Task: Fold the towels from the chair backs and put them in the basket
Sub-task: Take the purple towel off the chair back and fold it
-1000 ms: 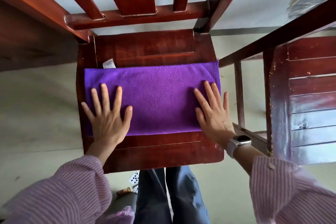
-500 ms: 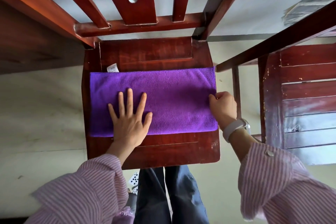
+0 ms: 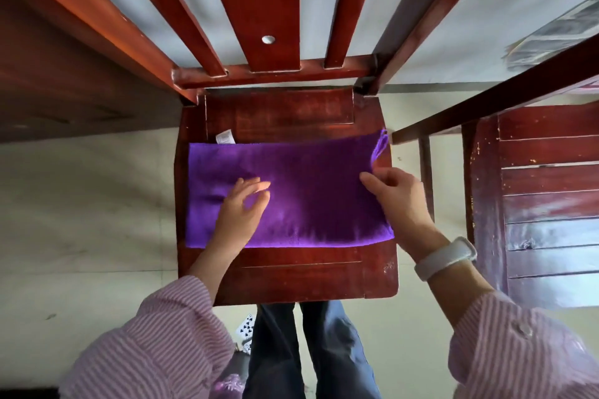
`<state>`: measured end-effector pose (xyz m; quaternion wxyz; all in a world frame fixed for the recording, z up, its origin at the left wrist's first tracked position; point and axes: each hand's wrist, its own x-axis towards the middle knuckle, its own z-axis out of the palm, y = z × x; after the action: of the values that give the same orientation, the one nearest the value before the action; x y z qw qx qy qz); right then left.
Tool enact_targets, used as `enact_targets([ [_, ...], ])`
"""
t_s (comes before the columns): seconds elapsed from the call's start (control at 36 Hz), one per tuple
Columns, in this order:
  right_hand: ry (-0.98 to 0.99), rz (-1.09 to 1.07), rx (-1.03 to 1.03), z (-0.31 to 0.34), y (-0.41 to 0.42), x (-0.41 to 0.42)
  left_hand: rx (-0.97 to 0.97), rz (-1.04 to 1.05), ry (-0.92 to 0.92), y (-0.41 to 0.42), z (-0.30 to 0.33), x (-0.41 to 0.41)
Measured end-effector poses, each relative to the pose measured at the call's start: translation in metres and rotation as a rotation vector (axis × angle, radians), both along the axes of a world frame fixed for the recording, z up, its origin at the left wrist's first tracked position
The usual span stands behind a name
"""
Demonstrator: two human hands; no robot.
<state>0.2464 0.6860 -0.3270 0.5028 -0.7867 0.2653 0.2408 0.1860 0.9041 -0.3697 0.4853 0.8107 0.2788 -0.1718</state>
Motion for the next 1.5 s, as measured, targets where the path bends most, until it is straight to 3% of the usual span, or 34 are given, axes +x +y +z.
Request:
enact_targets([
  [0.06, -0.026, 0.142, 0.212, 0.022, 0.034, -0.001, -0.428, 0.331, 0.106, 0.009, 0.017, 0.009],
  [0.11, 0.088, 0.212, 0.511, 0.035, 0.069, -0.005, -0.754, 0.562, 0.200, 0.022, 0.024, 0.011],
  [0.17, 0.122, 0.240, 0.563, 0.033, 0.090, -0.005, -0.857, 0.685, 0.204, 0.036, 0.022, 0.010],
  [0.28, 0.021, 0.262, 0.276, 0.010, 0.097, -0.002, -0.697, 0.643, 0.242, 0.044, 0.022, 0.003],
  [0.42, -0.160, 0.387, -0.007, -0.010, 0.098, -0.007, 0.015, 0.068, 0.180, 0.044, 0.000, -0.017],
  [0.47, -0.290, 0.512, -0.122, -0.011, 0.104, 0.000, 0.162, 0.008, 0.132, 0.035, -0.001, -0.019],
  [0.56, -0.392, 0.779, -0.207, -0.008, 0.121, 0.021, 0.161, 0.039, -0.025, 0.028, 0.007, -0.017],
  [0.64, -0.314, 1.088, -0.216, -0.004, 0.143, 0.042, 0.100, 0.038, -0.139, 0.034, 0.015, -0.020],
  [0.69, -0.215, 1.163, -0.148, -0.001, 0.159, 0.055, 0.036, 0.030, -0.216, 0.040, 0.016, -0.022],
  [0.78, -0.056, 1.158, -0.026, 0.000, 0.181, 0.070, -0.024, 0.039, -0.284, 0.048, 0.014, -0.025],
  [0.86, 0.060, 1.221, -0.056, 0.002, 0.196, 0.078, -0.049, 0.083, -0.303, 0.055, 0.012, -0.027],
  [1.0, -0.036, 1.282, -0.062, -0.005, 0.210, 0.080, -0.070, 0.209, -0.228, 0.064, 0.008, -0.034],
  [1.19, -0.179, 1.210, -0.069, -0.023, 0.222, 0.074, 0.026, 0.307, 0.085, 0.069, -0.005, -0.059],
  [1.39, -0.294, 1.217, -0.155, -0.038, 0.236, 0.067, 0.299, 0.367, 0.042, 0.068, -0.005, -0.082],
  [1.5, -0.305, 1.219, -0.277, -0.047, 0.245, 0.063, 0.313, 0.409, 0.077, 0.072, -0.009, -0.079],
])
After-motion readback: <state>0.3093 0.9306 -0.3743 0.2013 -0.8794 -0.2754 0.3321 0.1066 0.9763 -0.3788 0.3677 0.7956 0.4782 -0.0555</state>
